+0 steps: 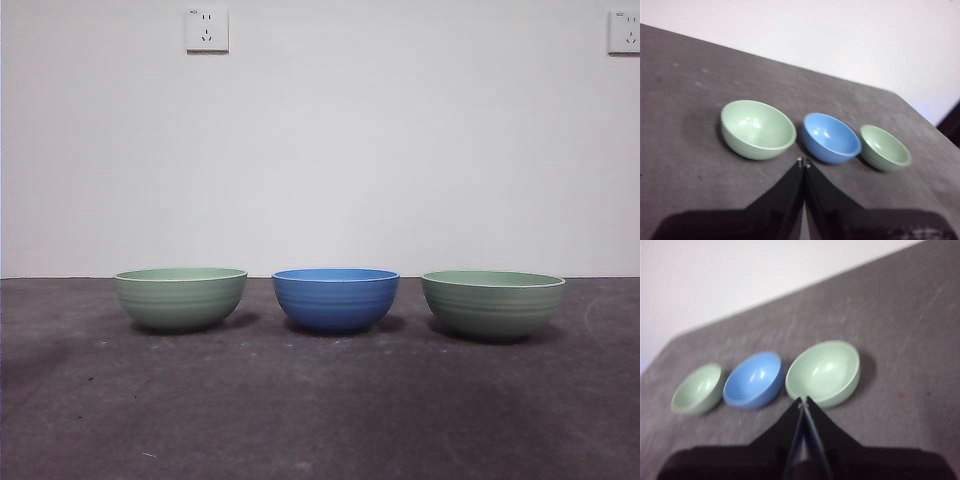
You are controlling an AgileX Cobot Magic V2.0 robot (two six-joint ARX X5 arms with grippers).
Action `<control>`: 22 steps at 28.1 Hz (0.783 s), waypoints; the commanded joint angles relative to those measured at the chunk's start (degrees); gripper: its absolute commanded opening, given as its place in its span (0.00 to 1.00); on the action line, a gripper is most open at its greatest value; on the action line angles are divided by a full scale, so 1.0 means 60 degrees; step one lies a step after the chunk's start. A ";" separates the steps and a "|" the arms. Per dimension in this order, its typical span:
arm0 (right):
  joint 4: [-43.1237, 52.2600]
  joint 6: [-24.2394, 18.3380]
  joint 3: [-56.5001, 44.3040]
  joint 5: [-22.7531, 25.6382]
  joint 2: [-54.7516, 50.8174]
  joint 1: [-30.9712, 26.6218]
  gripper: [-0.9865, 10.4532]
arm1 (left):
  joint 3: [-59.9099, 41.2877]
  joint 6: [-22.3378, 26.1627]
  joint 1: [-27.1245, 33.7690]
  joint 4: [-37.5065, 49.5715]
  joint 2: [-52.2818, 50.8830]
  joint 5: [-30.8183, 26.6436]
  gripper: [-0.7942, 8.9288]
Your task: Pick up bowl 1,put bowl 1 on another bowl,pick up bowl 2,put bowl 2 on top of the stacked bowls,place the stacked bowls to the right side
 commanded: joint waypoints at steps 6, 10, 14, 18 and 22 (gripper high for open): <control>-0.3330 -0.2339 0.2809 -0.0925 0.2262 0.0080 0.08 | 0.2040 0.2259 0.0022 -0.2288 0.1942 0.1315 0.07; -0.4812 -0.3118 0.3843 -0.0918 0.3082 0.0295 0.08 | 0.2881 0.3228 0.0011 -0.3461 0.2812 0.1719 0.07; -0.5916 -0.3636 0.4415 -0.0907 0.3577 0.0539 0.08 | 0.3552 0.4036 -0.0022 -0.4670 0.3475 0.1785 0.07; -0.6186 -0.3796 0.4452 -0.0889 0.3734 0.0627 0.09 | 0.3799 0.4371 -0.0106 -0.5308 0.3748 0.1701 0.08; -0.6182 -0.3712 0.4452 -0.0878 0.3778 0.0627 0.29 | 0.3799 0.4364 -0.0109 -0.5340 0.3748 0.1701 0.31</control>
